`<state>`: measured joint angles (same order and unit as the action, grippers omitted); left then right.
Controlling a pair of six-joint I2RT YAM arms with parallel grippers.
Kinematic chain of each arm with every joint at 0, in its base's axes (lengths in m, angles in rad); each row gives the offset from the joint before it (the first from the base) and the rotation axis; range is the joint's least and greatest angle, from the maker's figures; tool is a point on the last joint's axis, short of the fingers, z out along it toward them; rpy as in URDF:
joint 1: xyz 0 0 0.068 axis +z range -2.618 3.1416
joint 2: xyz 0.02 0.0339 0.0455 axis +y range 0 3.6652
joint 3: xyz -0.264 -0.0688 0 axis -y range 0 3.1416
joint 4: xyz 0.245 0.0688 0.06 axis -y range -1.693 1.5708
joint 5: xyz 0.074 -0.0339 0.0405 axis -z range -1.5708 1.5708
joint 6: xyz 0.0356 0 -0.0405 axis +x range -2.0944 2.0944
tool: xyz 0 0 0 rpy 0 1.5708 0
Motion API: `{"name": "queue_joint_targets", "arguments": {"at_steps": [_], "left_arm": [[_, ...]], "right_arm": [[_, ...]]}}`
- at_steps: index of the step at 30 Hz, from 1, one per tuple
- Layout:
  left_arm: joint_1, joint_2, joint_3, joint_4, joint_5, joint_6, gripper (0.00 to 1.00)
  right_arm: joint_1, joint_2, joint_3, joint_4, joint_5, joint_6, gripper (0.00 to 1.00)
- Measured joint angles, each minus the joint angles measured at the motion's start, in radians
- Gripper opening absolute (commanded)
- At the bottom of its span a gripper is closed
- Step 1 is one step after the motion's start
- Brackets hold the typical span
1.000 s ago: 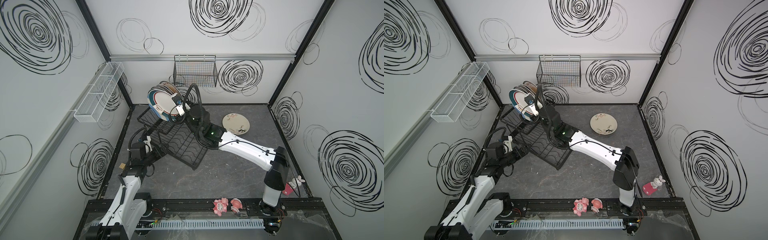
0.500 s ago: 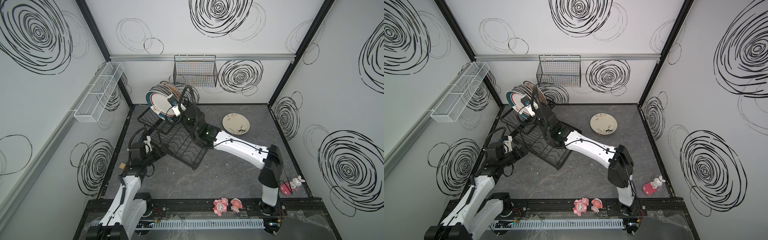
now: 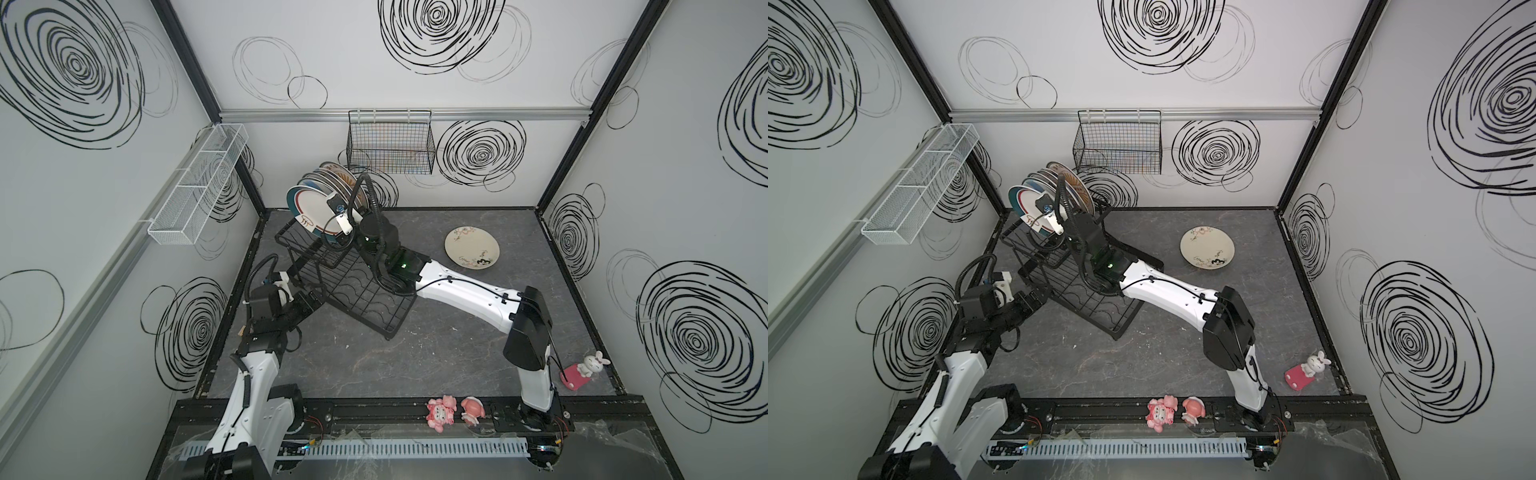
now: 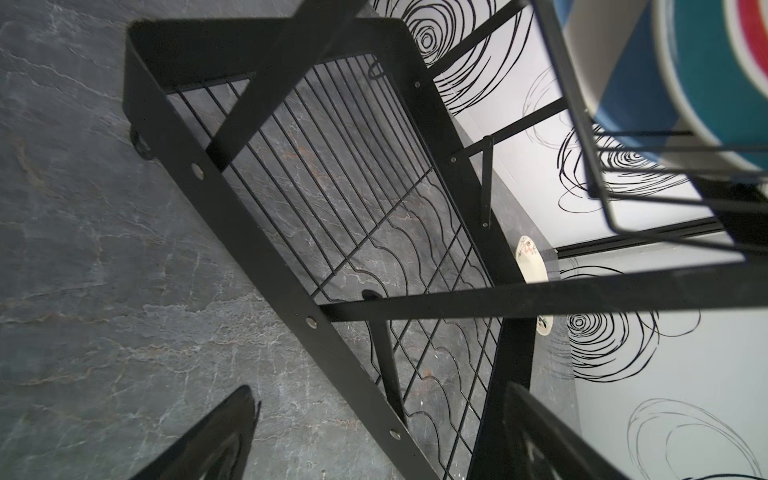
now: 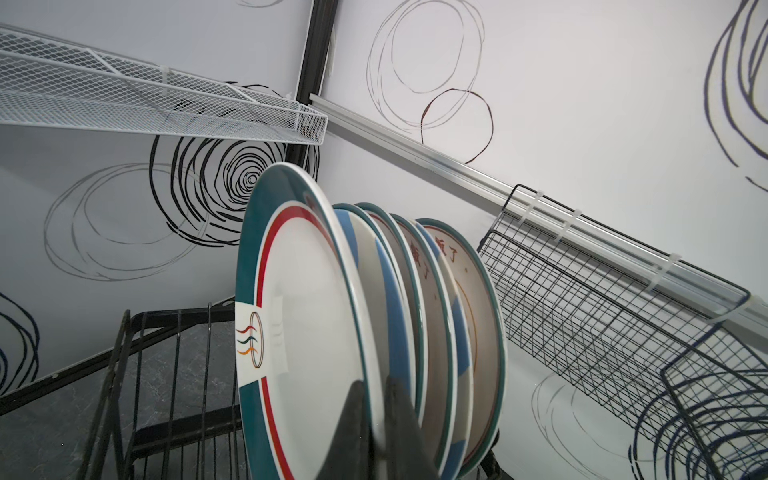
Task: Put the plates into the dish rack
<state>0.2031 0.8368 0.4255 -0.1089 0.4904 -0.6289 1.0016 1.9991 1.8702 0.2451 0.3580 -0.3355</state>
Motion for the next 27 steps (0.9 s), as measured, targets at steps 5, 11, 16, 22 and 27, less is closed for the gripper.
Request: {"name": "queue_joint_targets", "arguments": {"at_steps": [5, 11, 16, 22, 27], "left_arm": [[0.000, 0.000, 0.000, 0.003, 0.007, 0.000, 0.96], [0.000, 0.000, 0.000, 0.004, 0.008, 0.000, 0.96], [0.000, 0.001, 0.000, 0.004, 0.009, 0.000, 0.96], [0.000, 0.001, 0.000, 0.005, 0.011, 0.000, 0.96], [0.000, 0.001, -0.001, 0.006, 0.011, 0.000, 0.96]], "right_arm": [[0.001, 0.027, 0.032, 0.000, 0.010, -0.001, 0.00], [0.001, 0.037, 0.050, 0.001, 0.030, 0.000, 0.00], [0.001, 0.039, 0.052, 0.002, 0.039, 0.004, 0.00], [0.002, 0.037, 0.053, 0.001, 0.042, 0.006, 0.00], [0.005, 0.027, 0.053, -0.003, 0.050, 0.007, 0.00]]}}
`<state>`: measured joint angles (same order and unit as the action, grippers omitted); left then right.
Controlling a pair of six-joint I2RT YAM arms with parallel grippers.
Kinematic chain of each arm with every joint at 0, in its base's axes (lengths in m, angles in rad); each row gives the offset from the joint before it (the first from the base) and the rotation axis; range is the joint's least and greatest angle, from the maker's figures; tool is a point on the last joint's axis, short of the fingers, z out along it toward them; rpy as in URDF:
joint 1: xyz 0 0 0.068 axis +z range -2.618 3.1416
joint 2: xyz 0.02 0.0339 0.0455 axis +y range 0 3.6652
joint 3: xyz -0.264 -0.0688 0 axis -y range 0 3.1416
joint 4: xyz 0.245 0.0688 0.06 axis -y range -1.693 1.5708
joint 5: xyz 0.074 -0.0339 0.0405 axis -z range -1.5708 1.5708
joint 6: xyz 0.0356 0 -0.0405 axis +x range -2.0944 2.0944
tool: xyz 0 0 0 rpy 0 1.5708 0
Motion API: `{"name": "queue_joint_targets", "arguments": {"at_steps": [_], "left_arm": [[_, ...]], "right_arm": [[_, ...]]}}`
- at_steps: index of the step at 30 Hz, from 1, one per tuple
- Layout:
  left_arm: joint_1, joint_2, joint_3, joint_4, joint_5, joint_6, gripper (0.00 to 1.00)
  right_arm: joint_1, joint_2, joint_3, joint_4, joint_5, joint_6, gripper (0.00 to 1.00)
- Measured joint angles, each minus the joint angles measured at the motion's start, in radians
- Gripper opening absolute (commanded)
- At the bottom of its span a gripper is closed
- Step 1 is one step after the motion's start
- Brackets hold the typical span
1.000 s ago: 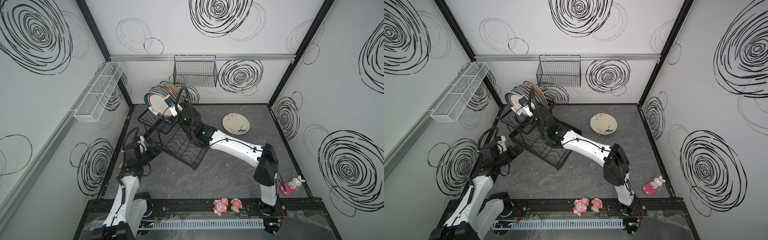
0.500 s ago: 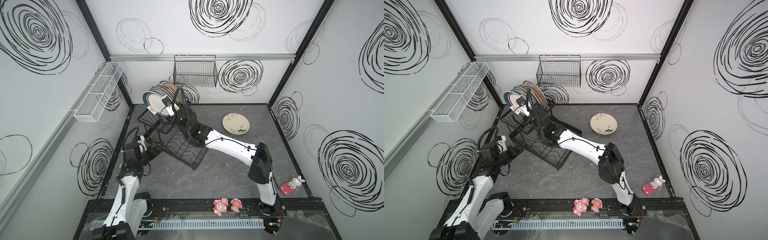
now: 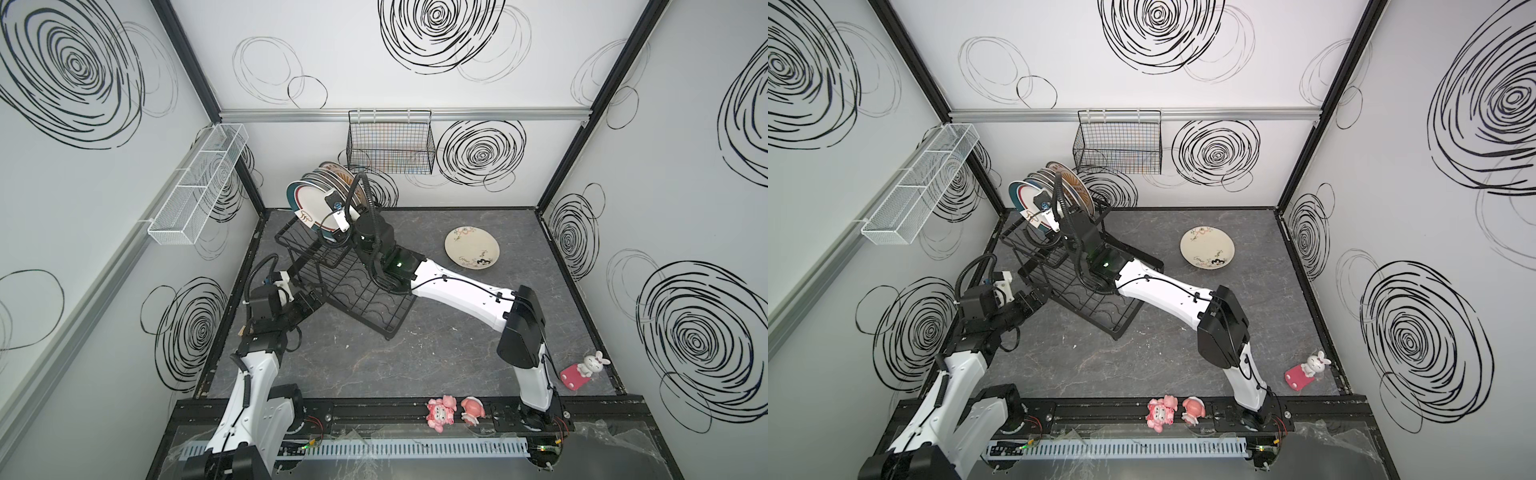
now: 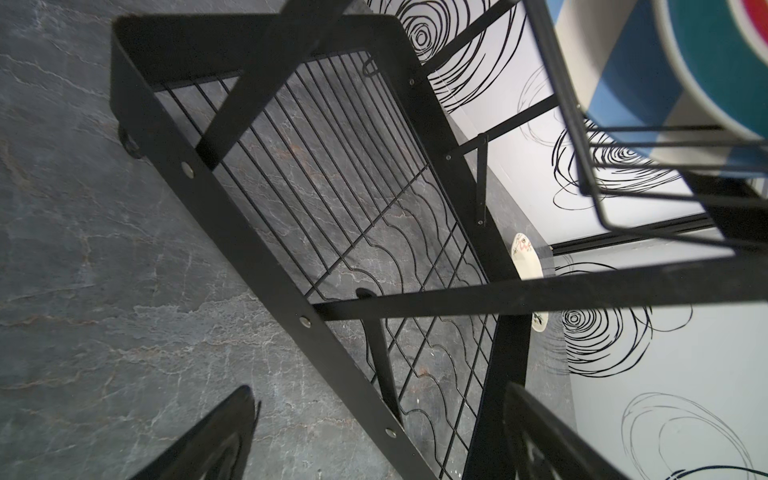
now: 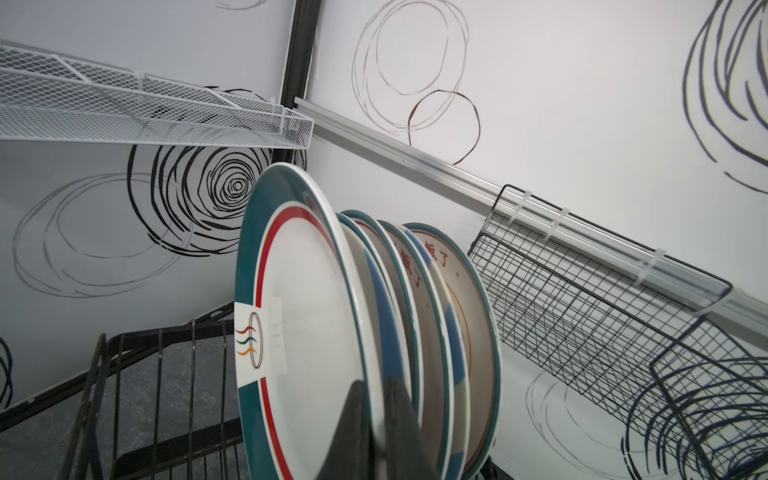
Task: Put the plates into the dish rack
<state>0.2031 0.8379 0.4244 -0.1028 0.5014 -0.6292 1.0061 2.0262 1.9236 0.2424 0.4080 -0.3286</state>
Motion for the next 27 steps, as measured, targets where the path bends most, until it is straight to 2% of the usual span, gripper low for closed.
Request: {"name": "queue_joint_targets", "arguments": {"at_steps": [27], "left_arm": [[0.000, 0.000, -0.005, 0.001, 0.010, -0.002, 0.96]], "right_arm": [[0.014, -0.068, -0.045, -0.003, 0.060, 0.003, 0.00]]}}
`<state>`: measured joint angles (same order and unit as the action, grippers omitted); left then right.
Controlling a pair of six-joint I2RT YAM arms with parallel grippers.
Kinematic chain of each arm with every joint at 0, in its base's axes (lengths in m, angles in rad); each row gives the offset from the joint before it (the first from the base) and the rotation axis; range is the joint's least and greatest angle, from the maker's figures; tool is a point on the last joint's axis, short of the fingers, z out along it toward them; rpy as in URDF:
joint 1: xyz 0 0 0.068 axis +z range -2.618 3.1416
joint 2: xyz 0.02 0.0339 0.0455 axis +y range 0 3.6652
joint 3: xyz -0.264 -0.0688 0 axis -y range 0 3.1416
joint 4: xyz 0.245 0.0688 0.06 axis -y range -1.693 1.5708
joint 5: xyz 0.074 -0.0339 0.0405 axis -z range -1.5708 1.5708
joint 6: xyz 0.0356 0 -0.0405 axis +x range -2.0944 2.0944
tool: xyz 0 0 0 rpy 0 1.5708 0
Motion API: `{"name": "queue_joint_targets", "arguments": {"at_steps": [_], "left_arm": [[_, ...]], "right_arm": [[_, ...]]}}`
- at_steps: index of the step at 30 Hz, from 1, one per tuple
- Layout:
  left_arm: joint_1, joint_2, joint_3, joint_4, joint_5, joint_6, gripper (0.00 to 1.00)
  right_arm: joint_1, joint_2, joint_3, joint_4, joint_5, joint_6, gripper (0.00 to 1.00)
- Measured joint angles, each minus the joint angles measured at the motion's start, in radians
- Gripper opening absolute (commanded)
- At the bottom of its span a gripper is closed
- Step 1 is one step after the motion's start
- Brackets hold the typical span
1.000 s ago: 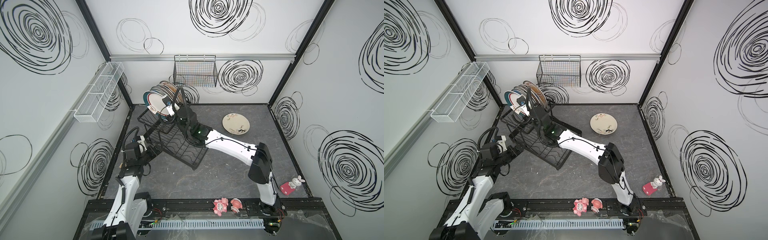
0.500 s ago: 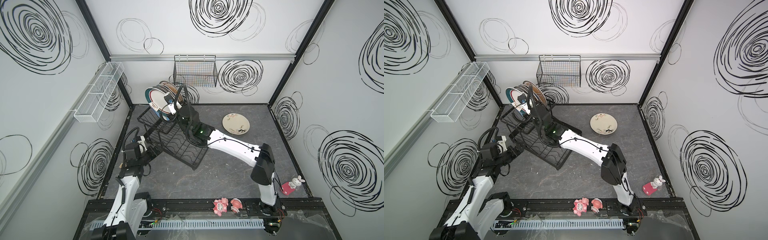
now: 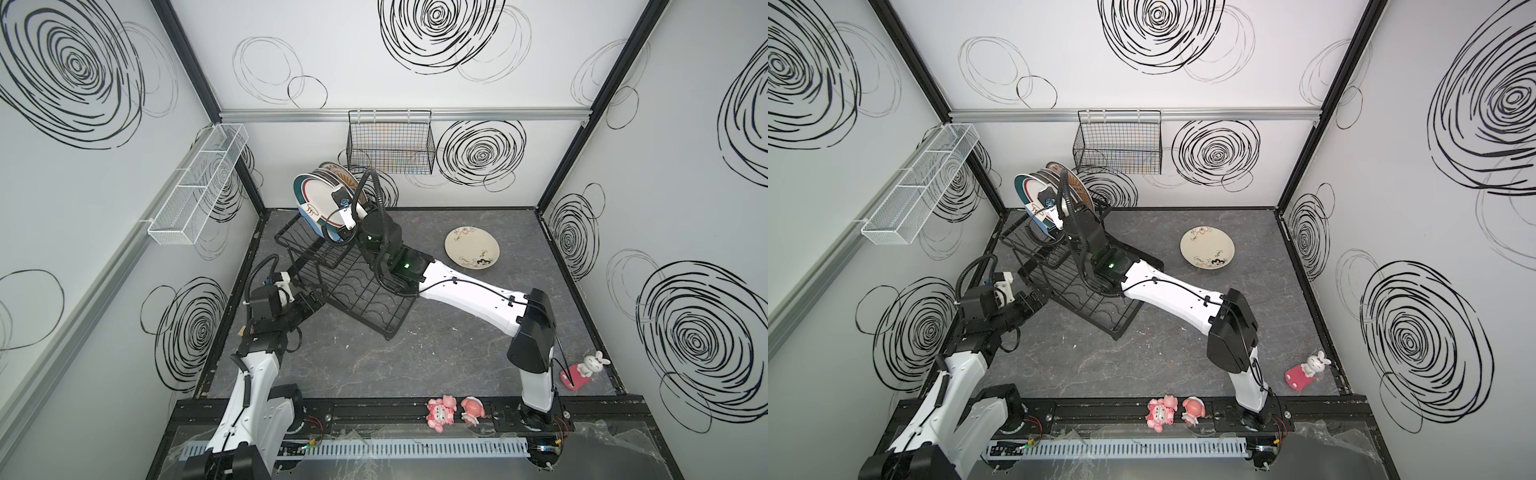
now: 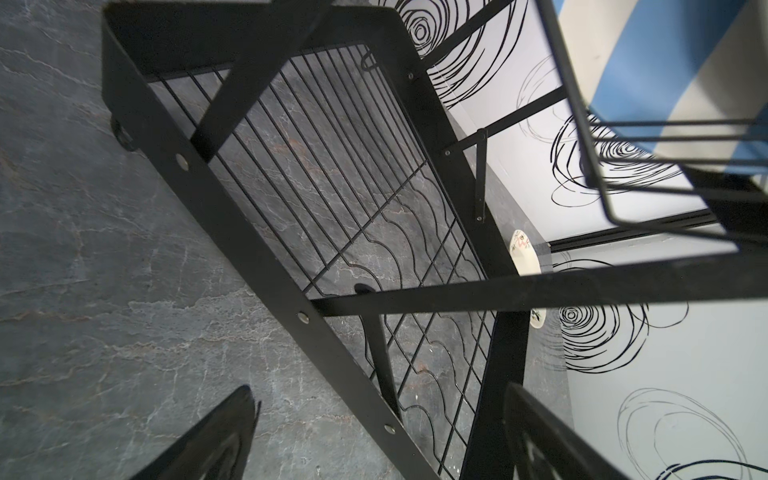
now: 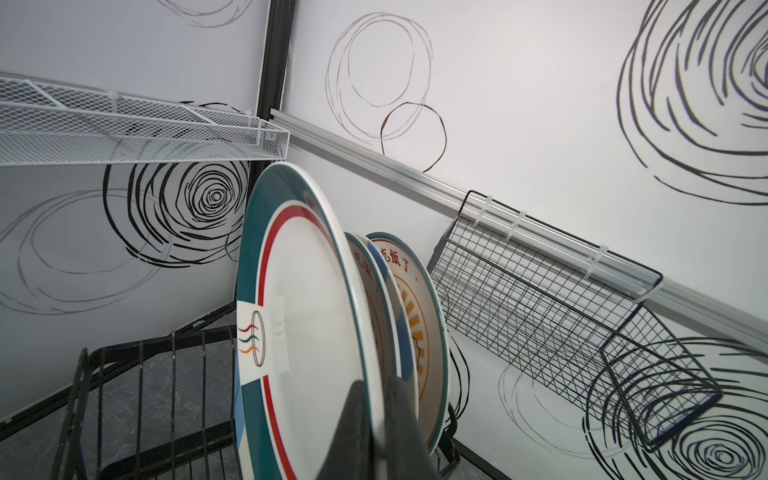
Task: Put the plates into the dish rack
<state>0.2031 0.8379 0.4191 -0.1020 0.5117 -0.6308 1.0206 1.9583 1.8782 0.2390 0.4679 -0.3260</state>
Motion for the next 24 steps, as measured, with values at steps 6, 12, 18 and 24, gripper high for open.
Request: {"name": "queue_joint_targets", "arguments": {"at_steps": [6, 12, 18, 24], "left_arm": [[0.000, 0.000, 0.000, 0.000, 0.000, -0.001, 0.96], [0.000, 0.000, 0.000, 0.000, 0.000, -0.001, 0.96], [0.000, 0.000, 0.000, 0.000, 0.000, -0.001, 0.96], [0.000, 0.000, 0.000, 0.000, 0.000, -0.001, 0.96]], "right_arm": [[0.000, -0.010, -0.017, 0.004, 0.003, 0.016, 0.00], [0.006, -0.010, -0.026, -0.004, 0.007, 0.024, 0.00], [0.009, 0.015, -0.001, -0.003, 0.030, 0.023, 0.00], [0.013, 0.068, 0.046, -0.005, 0.042, 0.022, 0.00]]}}
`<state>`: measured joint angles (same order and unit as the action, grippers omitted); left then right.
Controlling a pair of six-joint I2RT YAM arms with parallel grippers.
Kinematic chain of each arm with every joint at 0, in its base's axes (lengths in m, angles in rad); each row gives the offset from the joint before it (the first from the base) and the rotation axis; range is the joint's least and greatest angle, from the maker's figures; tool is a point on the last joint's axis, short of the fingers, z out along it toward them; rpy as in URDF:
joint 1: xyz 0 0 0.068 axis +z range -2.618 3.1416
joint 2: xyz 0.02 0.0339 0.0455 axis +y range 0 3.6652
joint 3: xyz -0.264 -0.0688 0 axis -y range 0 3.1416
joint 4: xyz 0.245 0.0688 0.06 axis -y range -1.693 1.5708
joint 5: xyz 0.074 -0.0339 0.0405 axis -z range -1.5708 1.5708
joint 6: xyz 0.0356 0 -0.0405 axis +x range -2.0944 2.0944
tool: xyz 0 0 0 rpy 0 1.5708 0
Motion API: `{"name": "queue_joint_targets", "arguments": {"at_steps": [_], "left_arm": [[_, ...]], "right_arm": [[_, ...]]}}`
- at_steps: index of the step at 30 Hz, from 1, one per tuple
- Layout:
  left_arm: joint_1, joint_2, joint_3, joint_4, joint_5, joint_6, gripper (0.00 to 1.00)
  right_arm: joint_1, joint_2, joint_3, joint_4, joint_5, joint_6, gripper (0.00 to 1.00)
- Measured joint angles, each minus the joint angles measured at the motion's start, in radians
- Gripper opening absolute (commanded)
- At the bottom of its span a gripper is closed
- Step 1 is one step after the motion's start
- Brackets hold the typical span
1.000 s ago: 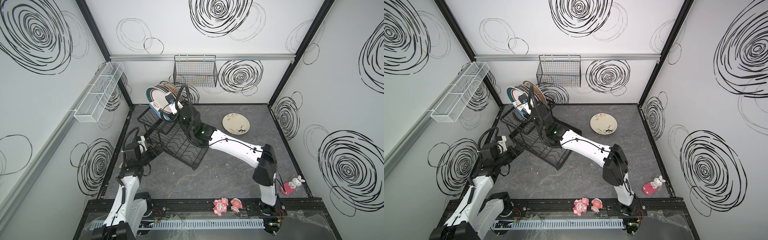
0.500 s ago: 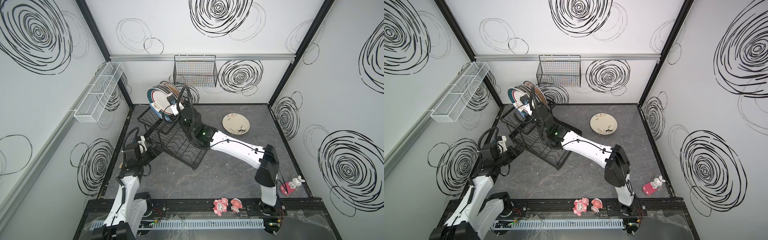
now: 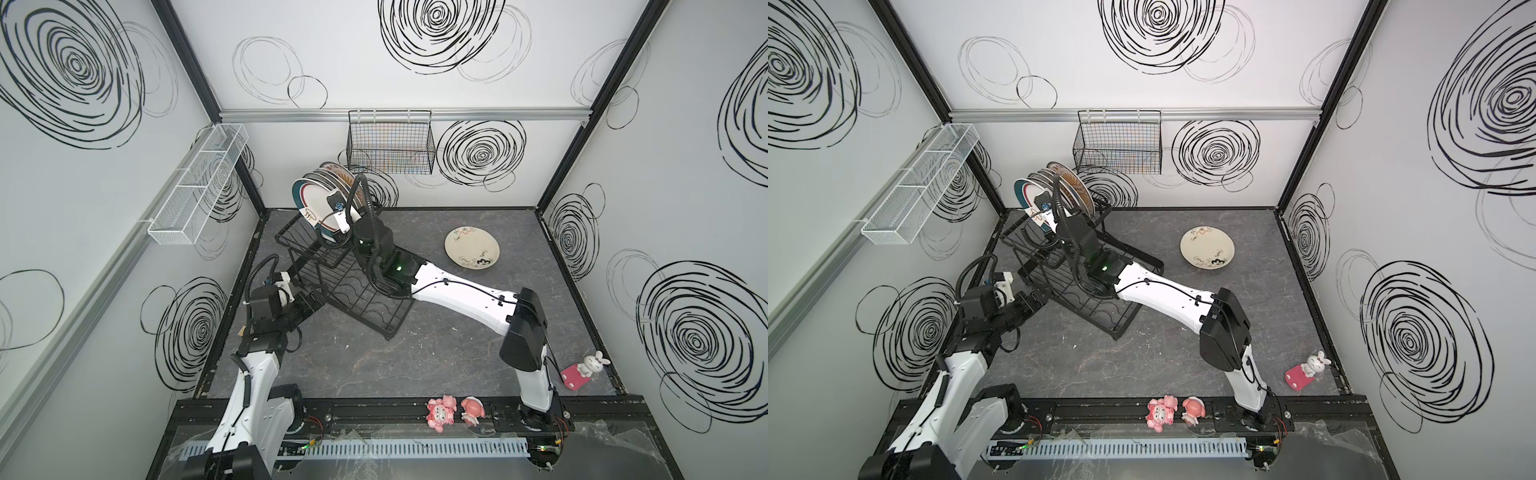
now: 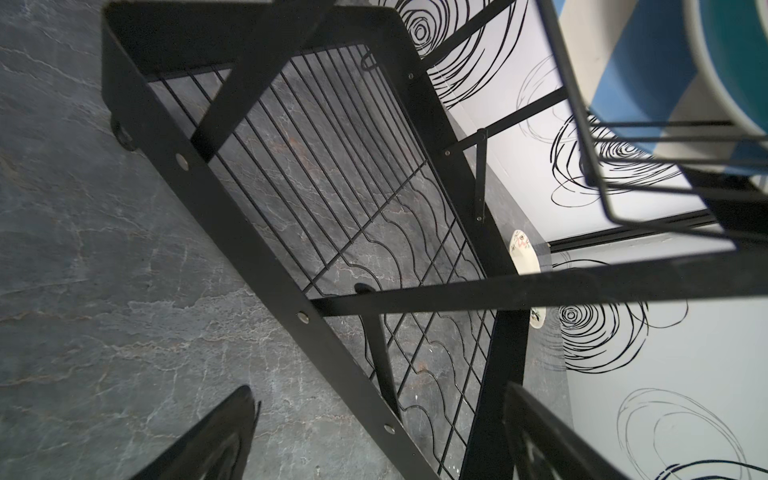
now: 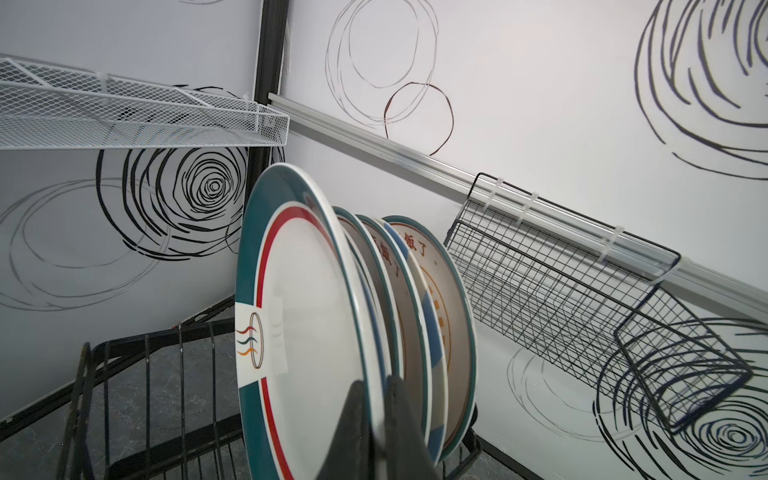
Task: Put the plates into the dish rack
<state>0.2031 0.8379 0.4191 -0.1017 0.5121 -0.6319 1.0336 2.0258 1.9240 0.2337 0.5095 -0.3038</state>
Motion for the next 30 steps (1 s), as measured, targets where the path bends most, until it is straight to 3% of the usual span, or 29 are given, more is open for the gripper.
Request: {"name": "queue_joint_targets", "arguments": {"at_steps": [23, 30], "left_arm": [[0.000, 0.000, 0.000, 0.007, 0.005, 0.000, 0.96], [0.000, 0.000, 0.000, 0.007, 0.005, 0.000, 0.96]], "right_arm": [[0.007, 0.144, 0.179, -0.069, 0.012, -0.014, 0.00], [0.008, 0.158, 0.189, -0.088, 0.008, -0.013, 0.09]]}}
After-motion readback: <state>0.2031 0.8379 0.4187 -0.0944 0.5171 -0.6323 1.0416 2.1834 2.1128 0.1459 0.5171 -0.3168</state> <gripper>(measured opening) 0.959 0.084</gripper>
